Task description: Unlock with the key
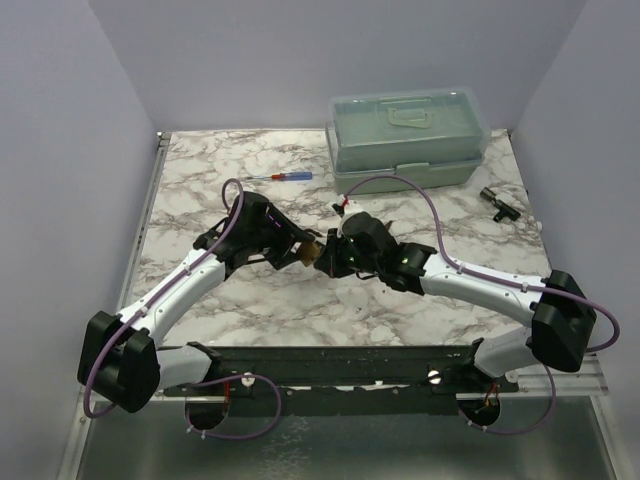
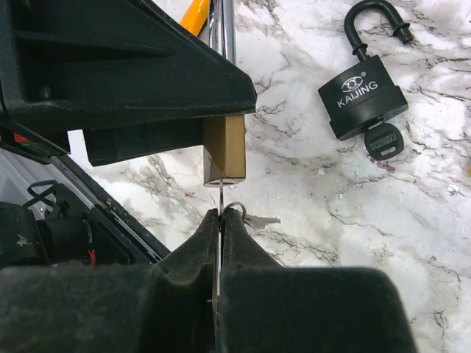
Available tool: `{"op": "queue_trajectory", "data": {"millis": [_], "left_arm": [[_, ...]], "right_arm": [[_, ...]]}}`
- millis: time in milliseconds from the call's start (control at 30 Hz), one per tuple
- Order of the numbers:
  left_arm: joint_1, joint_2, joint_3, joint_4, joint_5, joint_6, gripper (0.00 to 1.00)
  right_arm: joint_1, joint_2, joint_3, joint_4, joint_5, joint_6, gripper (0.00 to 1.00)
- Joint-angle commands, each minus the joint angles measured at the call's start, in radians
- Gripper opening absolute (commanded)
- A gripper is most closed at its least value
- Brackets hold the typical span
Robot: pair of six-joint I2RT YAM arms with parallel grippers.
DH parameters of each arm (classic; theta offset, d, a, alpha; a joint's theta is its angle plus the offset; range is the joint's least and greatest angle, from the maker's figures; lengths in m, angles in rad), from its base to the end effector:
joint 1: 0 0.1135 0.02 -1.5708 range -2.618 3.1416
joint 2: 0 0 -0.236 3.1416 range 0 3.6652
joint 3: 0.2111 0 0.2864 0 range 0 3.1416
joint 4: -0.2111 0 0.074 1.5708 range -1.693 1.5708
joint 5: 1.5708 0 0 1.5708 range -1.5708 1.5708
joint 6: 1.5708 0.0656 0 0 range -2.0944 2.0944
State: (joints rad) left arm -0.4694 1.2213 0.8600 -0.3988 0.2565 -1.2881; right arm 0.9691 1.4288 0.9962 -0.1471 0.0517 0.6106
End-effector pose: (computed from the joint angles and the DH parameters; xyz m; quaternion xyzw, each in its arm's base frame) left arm 0.2796 -0.1605 0.1977 -0.3165 0.8562 -0.3761 0.1591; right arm 0.2194 0.3136 0.2078 -0.1447 0.8675 0.3216 0.3508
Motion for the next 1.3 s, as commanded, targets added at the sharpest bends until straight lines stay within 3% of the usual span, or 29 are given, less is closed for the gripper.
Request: {"op": "queue_trajectory", "data": {"millis": [0,133,333,400,567,833,1267], "left_arm": [[-0.034,-0.048,0.06,0.06,0.052,0.013,0.0],[-0.035,-0.052,0.066,0.058,0.017,0.043,0.0],[-0.035,-0.028,0.107,0.043,-0.062,0.096,0.0],[-0.034,-0.013,0.124,0.04,-0.073,0.108,0.0],[-0.035,0.018,0.158,0.038,-0.072,0.113,0.0],[-0.05,0.029,0.177,0.038,-0.048,0.109,0.0],[-0.061,0.017,0.166,0.039,-0.046,0.113,0.0]], "right_arm": [[-0.001,0.016,0.017,0.059,0.038,-0.008,0.0],[-0.001,-0.011,0.016,0.064,0.011,-0.019,0.03],[-0.001,-0.138,-0.037,-0.003,0.0,-0.012,0.43],[-0.001,-0.18,-0.057,-0.02,0.001,0.006,0.49],[-0.001,-0.219,-0.088,-0.03,0.046,0.049,0.5],[-0.001,-0.147,-0.056,0.012,0.109,0.08,0.49],[-0.001,-0.108,-0.015,0.035,0.128,0.06,0.4]]}}
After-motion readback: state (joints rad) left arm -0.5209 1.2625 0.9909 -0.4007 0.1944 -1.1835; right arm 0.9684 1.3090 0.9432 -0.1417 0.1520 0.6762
